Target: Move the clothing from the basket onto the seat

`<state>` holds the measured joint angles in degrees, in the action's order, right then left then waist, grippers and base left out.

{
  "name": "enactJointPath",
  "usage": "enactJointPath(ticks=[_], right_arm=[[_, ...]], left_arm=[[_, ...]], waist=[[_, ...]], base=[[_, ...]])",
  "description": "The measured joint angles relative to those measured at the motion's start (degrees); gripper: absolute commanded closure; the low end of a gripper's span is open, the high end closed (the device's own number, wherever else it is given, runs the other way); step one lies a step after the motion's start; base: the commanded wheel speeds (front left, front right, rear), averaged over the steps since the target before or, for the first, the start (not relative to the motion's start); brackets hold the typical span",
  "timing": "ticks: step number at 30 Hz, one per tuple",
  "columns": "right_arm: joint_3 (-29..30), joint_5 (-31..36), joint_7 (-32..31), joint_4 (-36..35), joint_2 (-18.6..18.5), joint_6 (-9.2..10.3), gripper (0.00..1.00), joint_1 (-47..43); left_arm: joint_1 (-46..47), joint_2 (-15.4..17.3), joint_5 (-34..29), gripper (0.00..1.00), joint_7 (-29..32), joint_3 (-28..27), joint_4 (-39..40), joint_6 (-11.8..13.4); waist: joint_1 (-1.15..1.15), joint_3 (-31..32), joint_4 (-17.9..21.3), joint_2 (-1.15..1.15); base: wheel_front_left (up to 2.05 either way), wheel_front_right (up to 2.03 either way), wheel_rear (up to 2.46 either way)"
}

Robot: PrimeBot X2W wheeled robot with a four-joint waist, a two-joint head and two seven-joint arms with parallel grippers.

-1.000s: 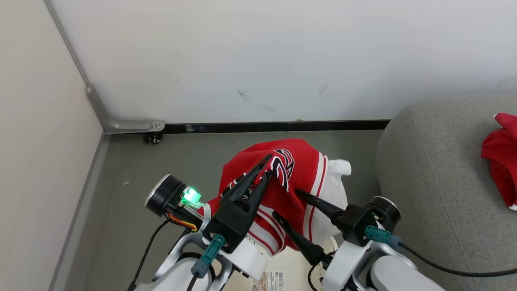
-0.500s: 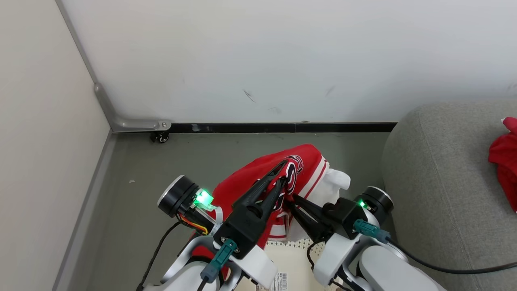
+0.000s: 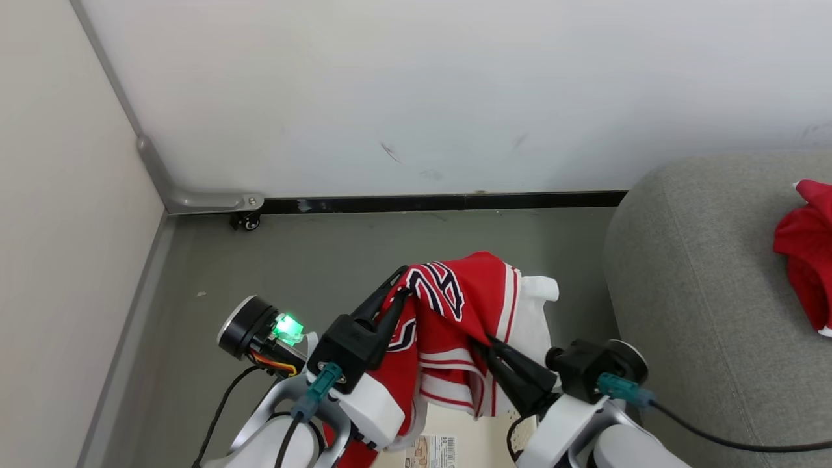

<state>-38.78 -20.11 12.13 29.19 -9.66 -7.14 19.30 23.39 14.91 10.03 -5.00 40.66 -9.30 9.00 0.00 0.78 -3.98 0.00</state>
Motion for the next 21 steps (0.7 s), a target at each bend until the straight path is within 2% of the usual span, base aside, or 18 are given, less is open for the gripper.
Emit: enactJointPath(ticks=[2,3,6,7,8,12,21], right_arm=[[1.4,-1.2,0.1,-0.7,-0.4,0.0,1.0,-0.8],[2.2,-1.7,0.1,-1.2,-0.5,0.01,1.0,-0.8],[5.3,-3.2,0.9,-3.0,-0.6,0.01,1.0,-0.8],[6.3,-3.6,1.0,-3.4,-0.7,0.01,1.0,-0.8],[7.3,-4.2,1.0,-3.8,-0.7,0.0,1.0,-0.8],[10.5,-4.9,1.5,-5.0,-1.4,0.01,1.0,-0.7],[17.0,-6.1,1.6,-8.4,-3.4,0.01,1.0,-0.4]], left_arm=[[-0.3,0.1,0.6,1.0,-0.1,-0.5,-0.5,0.0],[-0.5,0.2,0.9,0.83,-0.1,-0.6,-0.7,0.0],[-1.1,0.1,2.2,0.17,-0.6,-1.2,-0.8,0.0],[-1.1,0.1,2.4,0.03,-0.6,-1.2,-0.8,0.0],[-1.1,0.1,2.4,0.0,-0.7,-1.2,-0.8,-0.1],[-1.5,0.2,3.4,0.0,-1.3,-1.4,-0.7,-1.0],[-3.3,0.5,6.1,0.0,-2.6,-3.5,0.8,-1.4]], waist=[[0.0,0.0,0.4,0.0],[0.0,-0.1,0.6,0.0],[0.0,-0.1,1.2,0.0],[0.0,-0.1,1.5,0.0],[0.0,-0.2,1.8,0.0],[0.0,-0.3,2.8,0.0],[0.0,-0.8,4.6,0.0]], base=[[0.0,0.0,0.0],[0.0,0.0,0.0],[0.0,0.0,0.0],[0.0,0.0,0.0],[0.0,0.0,0.0],[0.0,0.0,0.0],[0.0,0.0,0.0]])
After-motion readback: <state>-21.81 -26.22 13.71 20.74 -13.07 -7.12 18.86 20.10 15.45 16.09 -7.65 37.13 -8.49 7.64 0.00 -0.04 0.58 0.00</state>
